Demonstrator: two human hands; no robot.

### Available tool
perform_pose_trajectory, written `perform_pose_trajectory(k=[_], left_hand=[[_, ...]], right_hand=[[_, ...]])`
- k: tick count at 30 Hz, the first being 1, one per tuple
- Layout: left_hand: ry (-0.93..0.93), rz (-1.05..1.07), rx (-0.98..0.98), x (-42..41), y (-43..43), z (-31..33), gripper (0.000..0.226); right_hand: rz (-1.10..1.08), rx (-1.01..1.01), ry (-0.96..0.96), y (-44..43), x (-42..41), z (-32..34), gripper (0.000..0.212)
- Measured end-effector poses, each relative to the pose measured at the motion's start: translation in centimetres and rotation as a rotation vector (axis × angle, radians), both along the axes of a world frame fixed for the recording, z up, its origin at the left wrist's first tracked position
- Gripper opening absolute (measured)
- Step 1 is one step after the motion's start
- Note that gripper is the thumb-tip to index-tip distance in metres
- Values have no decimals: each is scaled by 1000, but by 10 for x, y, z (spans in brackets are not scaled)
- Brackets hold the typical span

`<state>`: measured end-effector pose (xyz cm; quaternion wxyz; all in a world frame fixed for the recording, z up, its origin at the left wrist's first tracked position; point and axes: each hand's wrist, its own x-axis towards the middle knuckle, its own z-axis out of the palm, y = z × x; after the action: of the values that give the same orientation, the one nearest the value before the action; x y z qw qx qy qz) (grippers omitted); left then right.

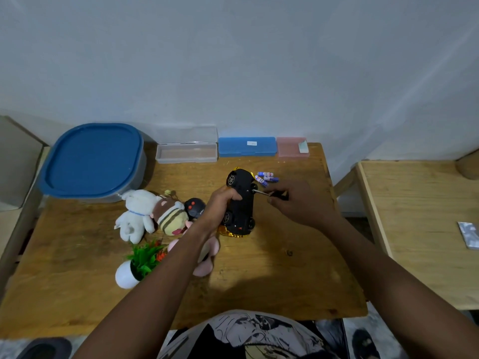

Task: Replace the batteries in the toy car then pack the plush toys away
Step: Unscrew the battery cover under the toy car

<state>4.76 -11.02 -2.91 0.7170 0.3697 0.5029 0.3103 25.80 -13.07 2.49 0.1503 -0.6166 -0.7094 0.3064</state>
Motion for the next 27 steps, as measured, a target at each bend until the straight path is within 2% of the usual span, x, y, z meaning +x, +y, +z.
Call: perform_pose_trajectory(k=[2, 13, 20, 24, 27], left_hand=[[1, -10, 24, -1, 1, 1, 27], [0, -21, 24, -3, 1, 4, 46], [12, -22, 24, -2, 1, 2, 36], [5, -13, 24, -2, 1, 2, 16], [12, -21, 30, -2, 0, 5, 18]], right_hand=[[-8, -3, 2, -1, 0, 4, 29], [-23, 24, -17, -1, -5, 7, 26], [-23, 10, 12, -1, -4, 6, 25], [-30, 4, 35, 0, -4, 4, 24], [-12, 9, 16, 1, -3, 2, 25]])
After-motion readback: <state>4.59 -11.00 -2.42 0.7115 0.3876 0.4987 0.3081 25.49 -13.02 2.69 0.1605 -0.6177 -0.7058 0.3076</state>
